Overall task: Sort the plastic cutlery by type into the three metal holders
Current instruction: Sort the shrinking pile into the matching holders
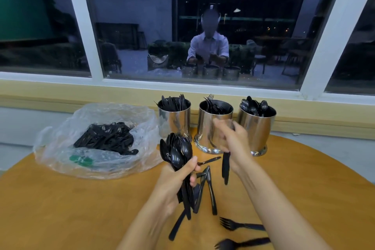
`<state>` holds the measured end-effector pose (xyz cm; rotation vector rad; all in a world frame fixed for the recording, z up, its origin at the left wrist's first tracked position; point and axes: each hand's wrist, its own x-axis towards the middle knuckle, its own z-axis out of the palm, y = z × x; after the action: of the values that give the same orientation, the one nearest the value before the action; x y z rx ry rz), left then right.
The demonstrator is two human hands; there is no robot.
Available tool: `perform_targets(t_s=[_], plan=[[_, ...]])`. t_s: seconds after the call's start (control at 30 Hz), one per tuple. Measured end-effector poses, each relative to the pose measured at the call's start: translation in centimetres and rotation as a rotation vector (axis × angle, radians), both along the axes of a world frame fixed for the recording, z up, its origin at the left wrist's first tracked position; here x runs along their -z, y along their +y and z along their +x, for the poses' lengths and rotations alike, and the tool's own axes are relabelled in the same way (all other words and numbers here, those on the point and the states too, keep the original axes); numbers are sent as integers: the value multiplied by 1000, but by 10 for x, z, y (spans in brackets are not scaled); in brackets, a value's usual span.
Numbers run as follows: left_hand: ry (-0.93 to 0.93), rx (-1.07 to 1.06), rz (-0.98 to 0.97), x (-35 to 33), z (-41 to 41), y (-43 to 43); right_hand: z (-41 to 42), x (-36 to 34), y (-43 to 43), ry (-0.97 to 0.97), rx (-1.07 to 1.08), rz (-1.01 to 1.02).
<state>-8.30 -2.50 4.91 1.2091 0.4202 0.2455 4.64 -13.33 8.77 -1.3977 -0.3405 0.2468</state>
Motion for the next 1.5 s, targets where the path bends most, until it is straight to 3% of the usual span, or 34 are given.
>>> perform_targets(t_s=[0.1, 0.17, 0.37, 0.53, 0.67, 0.77, 0.93, 1.13, 1.23, 1.37, 1.5], plan=[[-3, 101, 46, -1, 1, 3, -7, 5, 6, 35, -396, -292], [-33, 169, 29, -3, 2, 5, -10, 5, 9, 53, -452, -291], [-85, 88, -92, -1, 9, 3, -5, 10, 9, 207, -359, -31], [-95, 50, -64, 5, 9, 0, -9, 14, 8, 242, -343, 43], [-133, 91, -151, 3, 8, 3, -6, 18, 4, 280, -347, 132], [-107, 70, -51, 5, 6, 2, -13, 23, 6, 245, -326, 120], [-143, -59, 142, 11, 5, -3, -21, 26, 10, 52, -256, -122], [-109, -124, 119, 11, 3, -10, -24, 36, 23, -183, -24, -352], [-109, -122, 124, 10, 2, -10, -24, 42, 26, -223, -12, -419], [-122, -105, -56, 7, 0, -9, -20, 31, 22, -94, 65, -36], [-97, -130, -12, 10, -1, 0, -3, 12, 11, 114, 106, 394]])
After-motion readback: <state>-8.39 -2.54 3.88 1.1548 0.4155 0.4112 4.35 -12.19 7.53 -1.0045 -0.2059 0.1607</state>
